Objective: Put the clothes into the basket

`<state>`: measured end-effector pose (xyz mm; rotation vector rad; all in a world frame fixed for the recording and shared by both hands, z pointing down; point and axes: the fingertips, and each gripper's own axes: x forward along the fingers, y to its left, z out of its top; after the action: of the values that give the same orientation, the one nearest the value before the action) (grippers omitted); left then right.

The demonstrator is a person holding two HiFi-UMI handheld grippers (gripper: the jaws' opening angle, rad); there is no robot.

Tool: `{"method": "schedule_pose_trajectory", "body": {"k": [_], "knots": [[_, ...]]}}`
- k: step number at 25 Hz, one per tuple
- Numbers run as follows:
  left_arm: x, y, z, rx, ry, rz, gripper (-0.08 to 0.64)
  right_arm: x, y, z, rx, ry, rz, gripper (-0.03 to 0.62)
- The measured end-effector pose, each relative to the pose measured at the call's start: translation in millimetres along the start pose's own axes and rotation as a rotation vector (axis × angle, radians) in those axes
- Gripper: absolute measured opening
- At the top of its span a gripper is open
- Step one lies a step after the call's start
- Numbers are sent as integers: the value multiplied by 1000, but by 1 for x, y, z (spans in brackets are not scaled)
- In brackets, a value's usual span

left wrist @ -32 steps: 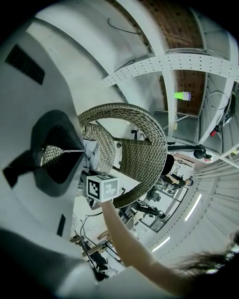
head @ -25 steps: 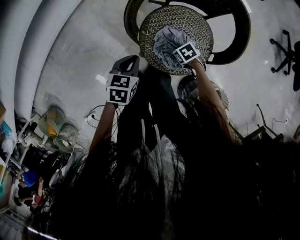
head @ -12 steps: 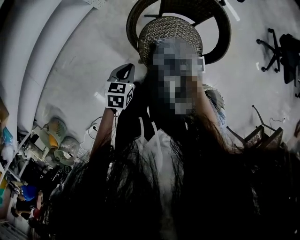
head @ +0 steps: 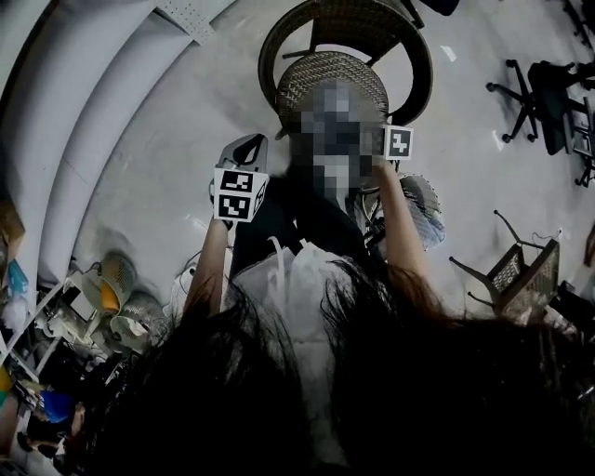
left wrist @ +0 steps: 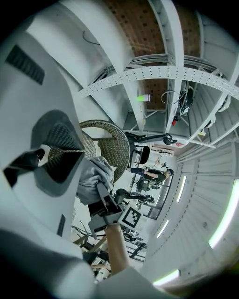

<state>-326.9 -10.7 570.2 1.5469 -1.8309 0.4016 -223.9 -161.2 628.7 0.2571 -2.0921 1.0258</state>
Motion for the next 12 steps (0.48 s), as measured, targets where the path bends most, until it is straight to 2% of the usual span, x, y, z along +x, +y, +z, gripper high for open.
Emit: {"method": "schedule_pose_trajectory", "body": {"k": [6, 12], "knots": [[-41, -1, 2, -59, -73, -7, 21, -44, 47, -9, 59, -134, 33, 100], [-64, -13, -11, -34, -77, -56, 23, -79, 75, -29, 79, -224, 31, 100]]}}
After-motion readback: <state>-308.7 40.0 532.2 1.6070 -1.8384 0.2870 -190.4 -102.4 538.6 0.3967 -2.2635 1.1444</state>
